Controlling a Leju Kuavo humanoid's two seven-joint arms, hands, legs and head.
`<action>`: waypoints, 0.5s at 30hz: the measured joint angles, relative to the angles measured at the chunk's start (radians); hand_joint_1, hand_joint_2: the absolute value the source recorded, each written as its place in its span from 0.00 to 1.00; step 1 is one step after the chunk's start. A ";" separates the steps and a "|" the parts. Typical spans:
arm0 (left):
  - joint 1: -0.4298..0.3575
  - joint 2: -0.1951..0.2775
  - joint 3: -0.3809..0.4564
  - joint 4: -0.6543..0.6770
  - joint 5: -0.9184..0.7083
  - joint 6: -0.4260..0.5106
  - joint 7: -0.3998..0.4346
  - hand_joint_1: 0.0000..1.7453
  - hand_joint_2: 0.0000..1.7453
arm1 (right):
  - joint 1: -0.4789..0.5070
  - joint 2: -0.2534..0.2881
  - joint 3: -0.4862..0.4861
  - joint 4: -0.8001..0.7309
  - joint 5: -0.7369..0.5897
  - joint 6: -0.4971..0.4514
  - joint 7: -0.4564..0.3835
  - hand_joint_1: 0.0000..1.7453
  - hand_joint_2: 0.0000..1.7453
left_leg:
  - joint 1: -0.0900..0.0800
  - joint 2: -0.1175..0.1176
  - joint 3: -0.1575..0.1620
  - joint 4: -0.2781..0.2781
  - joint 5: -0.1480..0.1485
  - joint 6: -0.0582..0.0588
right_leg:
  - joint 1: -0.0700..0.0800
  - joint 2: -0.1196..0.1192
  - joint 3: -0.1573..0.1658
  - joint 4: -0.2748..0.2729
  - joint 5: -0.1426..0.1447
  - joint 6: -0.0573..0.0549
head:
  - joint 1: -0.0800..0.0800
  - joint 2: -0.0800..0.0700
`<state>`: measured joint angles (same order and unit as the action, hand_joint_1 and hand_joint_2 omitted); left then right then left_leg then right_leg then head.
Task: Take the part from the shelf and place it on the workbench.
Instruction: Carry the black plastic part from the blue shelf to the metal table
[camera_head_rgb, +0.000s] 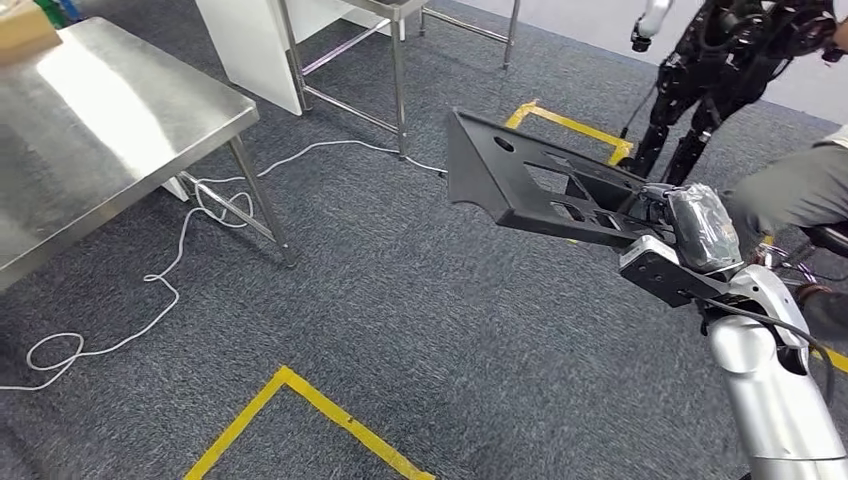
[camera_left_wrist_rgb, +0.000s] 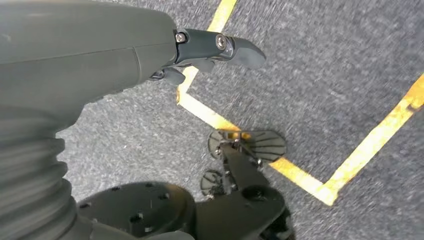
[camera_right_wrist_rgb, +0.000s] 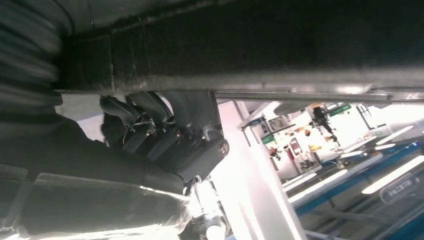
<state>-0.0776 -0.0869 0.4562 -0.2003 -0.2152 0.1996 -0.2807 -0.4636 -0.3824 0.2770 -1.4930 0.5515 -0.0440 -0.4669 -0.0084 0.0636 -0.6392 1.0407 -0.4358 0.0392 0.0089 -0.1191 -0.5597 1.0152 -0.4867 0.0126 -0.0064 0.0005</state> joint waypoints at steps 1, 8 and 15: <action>0.000 0.000 0.000 0.000 0.000 0.000 0.000 0.00 1.00 | -0.002 0.001 0.001 0.000 0.000 0.000 0.000 1.00 1.00 | 0.000 -0.014 0.000 -0.005 0.003 0.005 | 0.002 -0.010 0.003 -0.001 -0.002 0.004 | 0.000 0.000; -0.005 -0.001 0.004 0.000 -0.001 0.000 -0.001 0.00 1.00 | -0.005 -0.007 0.003 0.010 -0.001 0.000 0.000 1.00 1.00 | 0.021 -0.102 0.009 -0.024 0.025 0.025 | -0.023 0.115 -0.133 0.290 -0.123 0.019 | 0.006 0.000; -0.003 0.000 0.005 0.000 -0.003 0.000 0.004 0.00 1.00 | -0.015 -0.010 0.004 0.017 -0.005 0.009 0.000 1.00 1.00 | 0.032 -0.190 -0.006 -0.024 0.038 -0.024 | -0.054 0.182 -0.002 0.001 0.000 0.061 | 0.008 0.000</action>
<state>-0.0810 -0.0869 0.4613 -0.1999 -0.2179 0.2001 -0.2771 -0.4787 -0.3929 0.2808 -1.4759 0.5469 -0.0352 -0.4673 0.0235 -0.1267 -0.6451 1.0166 -0.3979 0.0152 -0.0450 0.0625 -0.5621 1.0158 -0.4864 0.0731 0.0018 0.0004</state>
